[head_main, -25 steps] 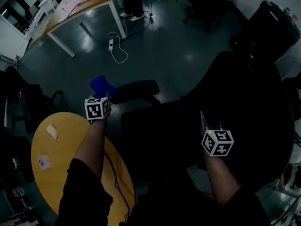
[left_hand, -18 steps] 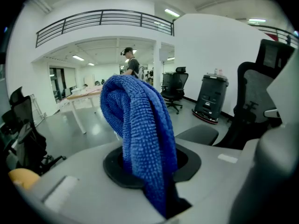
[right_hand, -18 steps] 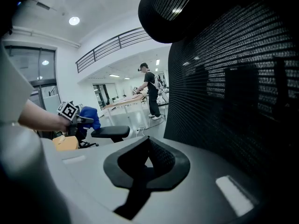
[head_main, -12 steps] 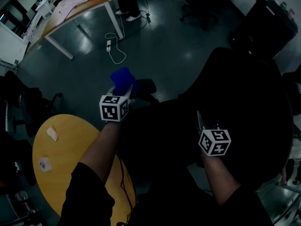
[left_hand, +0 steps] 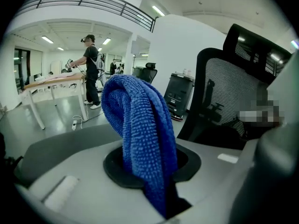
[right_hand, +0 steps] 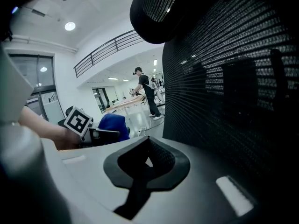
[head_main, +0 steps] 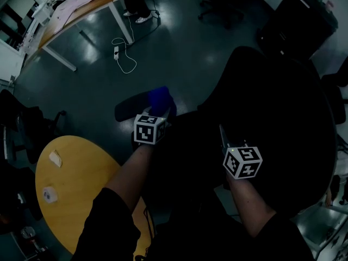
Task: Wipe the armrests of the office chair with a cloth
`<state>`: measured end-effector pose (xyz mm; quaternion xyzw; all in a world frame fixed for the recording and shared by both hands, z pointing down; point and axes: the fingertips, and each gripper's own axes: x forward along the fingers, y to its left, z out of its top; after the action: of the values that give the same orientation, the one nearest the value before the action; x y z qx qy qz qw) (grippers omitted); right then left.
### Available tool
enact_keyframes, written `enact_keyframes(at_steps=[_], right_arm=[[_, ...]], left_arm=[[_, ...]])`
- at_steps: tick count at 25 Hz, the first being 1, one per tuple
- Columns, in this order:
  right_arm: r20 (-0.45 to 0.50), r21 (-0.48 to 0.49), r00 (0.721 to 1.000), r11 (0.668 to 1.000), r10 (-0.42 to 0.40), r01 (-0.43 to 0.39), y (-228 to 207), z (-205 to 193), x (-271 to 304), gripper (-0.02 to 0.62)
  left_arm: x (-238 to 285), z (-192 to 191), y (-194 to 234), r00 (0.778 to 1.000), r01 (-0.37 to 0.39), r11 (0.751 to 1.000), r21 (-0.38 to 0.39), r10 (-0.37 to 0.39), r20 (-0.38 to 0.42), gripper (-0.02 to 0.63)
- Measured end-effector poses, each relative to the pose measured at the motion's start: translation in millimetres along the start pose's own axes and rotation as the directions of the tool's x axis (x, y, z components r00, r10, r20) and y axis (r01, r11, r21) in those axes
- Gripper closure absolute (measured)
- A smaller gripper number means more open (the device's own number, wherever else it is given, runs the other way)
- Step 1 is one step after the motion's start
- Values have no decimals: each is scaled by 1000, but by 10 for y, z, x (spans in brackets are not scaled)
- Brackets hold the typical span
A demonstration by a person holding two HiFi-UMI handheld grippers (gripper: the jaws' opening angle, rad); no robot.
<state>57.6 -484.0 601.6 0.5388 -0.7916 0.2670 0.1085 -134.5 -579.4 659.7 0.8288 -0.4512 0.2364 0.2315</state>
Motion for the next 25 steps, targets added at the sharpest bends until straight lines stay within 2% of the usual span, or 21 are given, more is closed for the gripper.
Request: enact_keyframes(at_steps=[6, 15, 20, 25], right_arm=[[0, 15, 1000, 1000, -1, 1, -38, -8, -36, 591], [-21, 8, 1000, 1000, -3, 3, -81, -28, -88, 591], [-34, 10, 999, 1000, -20, 20, -84, -67, -127, 591], [-52, 31, 997, 998, -51, 53, -138, -141, -220, 591]], left_arm=[[-289, -283, 457, 996, -84, 996, -27, 82, -46, 500], [-862, -617, 1101, 976, -204, 978, -46, 199, -87, 500], [-1210, -806, 1456, 960, -272, 958, -95, 263, -96, 500], [-1528, -1028, 1823, 933, -355, 924, -141, 341, -113, 500]])
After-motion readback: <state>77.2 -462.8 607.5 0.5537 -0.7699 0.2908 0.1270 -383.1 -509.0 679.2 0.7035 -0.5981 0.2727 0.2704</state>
